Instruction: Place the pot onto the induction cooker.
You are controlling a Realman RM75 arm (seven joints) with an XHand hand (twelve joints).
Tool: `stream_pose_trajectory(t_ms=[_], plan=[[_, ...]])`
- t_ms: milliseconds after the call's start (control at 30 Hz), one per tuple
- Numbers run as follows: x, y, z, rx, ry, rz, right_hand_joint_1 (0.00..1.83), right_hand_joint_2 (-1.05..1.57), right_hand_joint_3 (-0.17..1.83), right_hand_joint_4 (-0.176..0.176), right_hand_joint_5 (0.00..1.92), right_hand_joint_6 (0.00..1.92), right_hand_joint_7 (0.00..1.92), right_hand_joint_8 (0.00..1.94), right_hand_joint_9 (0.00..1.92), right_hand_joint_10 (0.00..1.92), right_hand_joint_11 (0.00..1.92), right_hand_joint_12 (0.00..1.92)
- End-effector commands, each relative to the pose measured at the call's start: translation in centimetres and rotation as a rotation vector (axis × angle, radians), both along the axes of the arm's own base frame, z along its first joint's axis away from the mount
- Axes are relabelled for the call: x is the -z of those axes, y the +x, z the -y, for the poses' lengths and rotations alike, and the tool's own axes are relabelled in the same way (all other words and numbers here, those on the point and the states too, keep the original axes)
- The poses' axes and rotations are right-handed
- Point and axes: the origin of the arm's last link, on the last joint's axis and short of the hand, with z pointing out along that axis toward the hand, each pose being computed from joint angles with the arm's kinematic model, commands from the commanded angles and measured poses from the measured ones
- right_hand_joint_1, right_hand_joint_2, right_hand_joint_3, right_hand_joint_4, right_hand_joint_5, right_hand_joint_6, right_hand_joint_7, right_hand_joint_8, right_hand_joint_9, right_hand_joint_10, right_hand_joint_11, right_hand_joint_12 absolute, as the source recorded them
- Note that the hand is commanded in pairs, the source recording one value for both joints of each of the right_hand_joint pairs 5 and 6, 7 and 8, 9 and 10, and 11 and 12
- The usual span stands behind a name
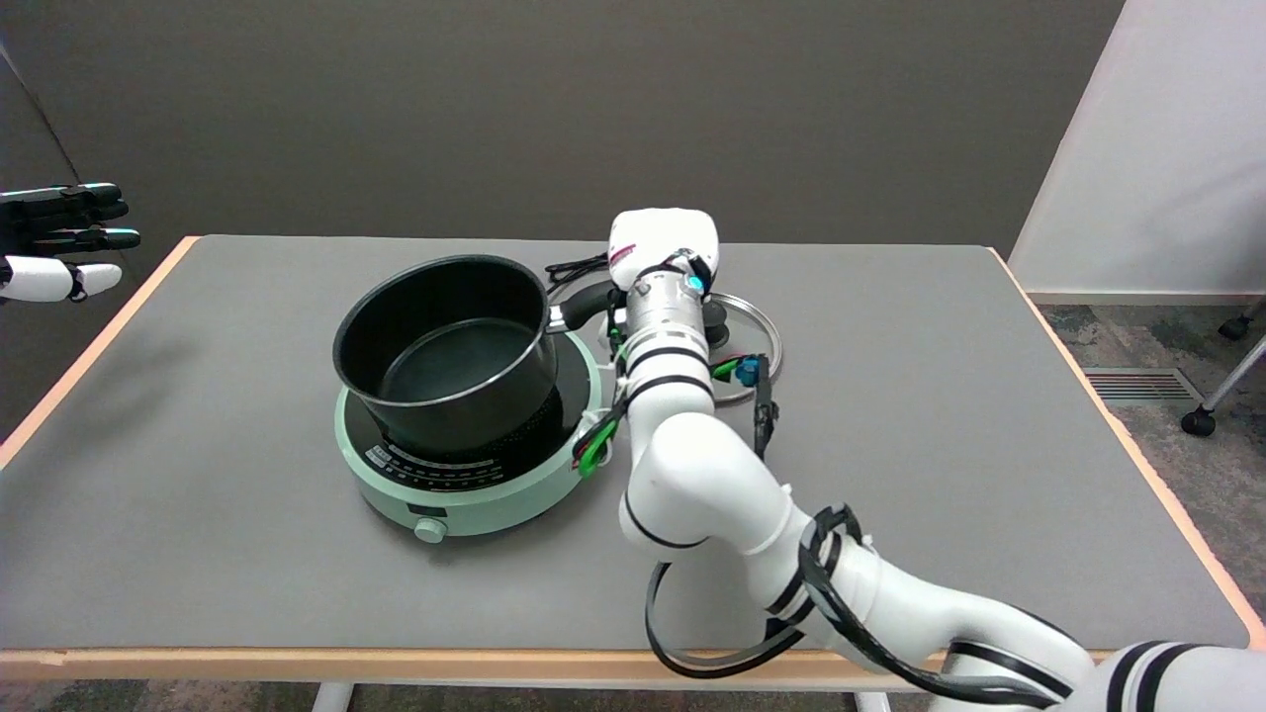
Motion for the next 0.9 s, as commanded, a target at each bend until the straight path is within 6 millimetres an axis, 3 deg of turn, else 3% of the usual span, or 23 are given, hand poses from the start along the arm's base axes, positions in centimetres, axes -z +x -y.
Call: stream_pose_trajectory(t_ms=[33, 633, 900], plan=[[1.9, -1.1, -0.1, -0.003, -0.052, -0.054, 1.15, 0.59, 1.58, -0.037, 1.92, 1.92, 1.92, 1.92, 1.92, 1.92, 1.92, 1.92], [1.4, -2.0, -0.4, 0.002, -0.08, -0.06, 1.15, 0.58, 1.6, -0.04, 1.92, 1.92, 1.92, 1.92, 1.92, 1.92, 1.92, 1.92], [1.0, -2.3, -0.8, 0.004, -0.083, -0.057, 1.14, 0.63, 1.44, -0.043, 1.9, 1.9, 1.9, 1.9, 1.9, 1.9, 1.9, 1.9]])
